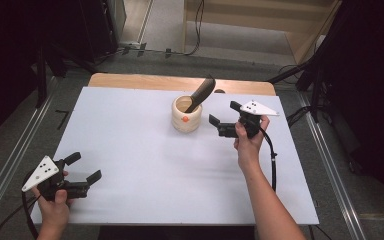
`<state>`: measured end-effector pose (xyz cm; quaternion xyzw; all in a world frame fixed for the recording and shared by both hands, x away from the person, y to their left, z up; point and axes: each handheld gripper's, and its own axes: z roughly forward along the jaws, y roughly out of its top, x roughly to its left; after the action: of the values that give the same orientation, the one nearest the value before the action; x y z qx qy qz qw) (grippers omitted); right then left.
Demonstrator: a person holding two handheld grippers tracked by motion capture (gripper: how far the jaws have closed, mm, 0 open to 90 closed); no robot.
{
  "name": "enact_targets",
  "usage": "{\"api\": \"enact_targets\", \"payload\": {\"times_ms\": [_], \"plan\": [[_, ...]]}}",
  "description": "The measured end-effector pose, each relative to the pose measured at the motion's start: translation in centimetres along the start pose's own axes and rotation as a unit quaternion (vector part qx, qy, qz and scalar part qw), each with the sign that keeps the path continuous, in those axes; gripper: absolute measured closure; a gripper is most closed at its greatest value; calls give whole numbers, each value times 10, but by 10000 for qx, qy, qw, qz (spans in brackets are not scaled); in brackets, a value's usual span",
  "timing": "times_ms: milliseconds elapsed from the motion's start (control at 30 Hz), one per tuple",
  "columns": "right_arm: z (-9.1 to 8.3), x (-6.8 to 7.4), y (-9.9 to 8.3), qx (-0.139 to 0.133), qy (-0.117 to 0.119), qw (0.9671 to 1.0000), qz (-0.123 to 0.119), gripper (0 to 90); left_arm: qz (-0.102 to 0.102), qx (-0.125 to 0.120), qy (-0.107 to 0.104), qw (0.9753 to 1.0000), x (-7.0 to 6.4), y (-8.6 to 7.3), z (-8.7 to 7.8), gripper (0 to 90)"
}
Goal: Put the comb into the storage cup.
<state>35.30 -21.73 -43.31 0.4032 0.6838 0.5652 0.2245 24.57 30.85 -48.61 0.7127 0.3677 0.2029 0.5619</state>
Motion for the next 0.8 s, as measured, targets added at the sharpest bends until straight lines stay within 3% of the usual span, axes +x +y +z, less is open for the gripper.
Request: {"api": "enact_targets", "payload": {"times_ms": [167, 800], "plan": [[-9, -1, -10, 23, -83, 9999, -116, 0, -6, -3, -6, 10000, 0, 0, 0, 0], [-47, -9, -39, -24, -145, 9999, -57, 0, -7, -17, 1, 10000, -1, 0, 0, 0]]}}
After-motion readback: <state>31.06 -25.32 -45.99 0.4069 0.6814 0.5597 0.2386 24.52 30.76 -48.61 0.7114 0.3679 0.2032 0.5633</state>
